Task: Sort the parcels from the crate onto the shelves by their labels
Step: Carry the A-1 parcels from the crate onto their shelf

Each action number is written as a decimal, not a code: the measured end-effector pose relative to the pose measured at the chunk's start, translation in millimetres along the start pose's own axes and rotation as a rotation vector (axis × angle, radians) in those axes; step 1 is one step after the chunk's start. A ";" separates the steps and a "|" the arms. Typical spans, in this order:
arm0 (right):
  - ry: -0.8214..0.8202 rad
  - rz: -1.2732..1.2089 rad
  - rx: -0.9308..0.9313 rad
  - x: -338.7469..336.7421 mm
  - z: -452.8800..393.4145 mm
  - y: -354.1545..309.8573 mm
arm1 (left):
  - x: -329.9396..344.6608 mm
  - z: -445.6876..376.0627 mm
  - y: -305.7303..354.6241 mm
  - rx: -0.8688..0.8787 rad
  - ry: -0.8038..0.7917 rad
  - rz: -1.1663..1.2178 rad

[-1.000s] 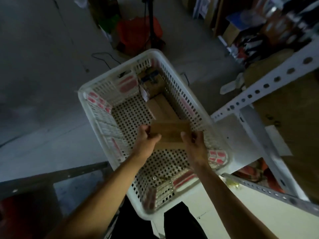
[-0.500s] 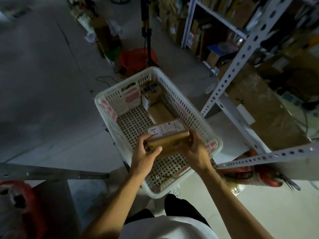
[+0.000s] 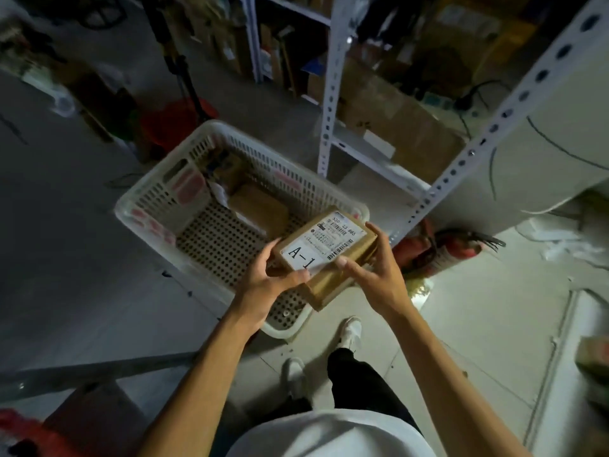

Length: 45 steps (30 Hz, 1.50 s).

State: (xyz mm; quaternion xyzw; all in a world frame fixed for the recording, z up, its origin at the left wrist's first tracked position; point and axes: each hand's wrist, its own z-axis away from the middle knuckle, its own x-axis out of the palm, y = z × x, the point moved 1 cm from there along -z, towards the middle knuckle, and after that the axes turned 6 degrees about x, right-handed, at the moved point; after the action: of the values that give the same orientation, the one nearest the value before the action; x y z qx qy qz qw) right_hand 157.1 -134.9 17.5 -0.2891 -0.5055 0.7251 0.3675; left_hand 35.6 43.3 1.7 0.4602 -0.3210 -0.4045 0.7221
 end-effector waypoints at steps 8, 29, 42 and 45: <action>0.089 -0.101 -0.083 -68.1 52.5 -1.9 | 85.6 13.6 11.1 -0.006 -0.294 0.199; 0.731 0.036 -0.147 -410.1 203.2 0.5 | 498.6 13.6 50.0 0.460 -0.793 -0.408; 1.190 0.071 -0.111 -538.7 261.8 1.1 | 694.2 16.7 59.5 0.560 -1.103 -0.347; 1.269 0.020 -0.099 -556.0 252.5 0.2 | 728.1 7.0 60.3 0.567 -1.139 -0.319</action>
State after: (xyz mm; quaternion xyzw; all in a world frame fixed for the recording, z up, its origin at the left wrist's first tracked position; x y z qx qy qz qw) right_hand 270.2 -725.3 125.0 -0.6838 -0.2197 0.3920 0.5750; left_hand 386.8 -585.1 126.5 0.3887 -0.6752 -0.5867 0.2210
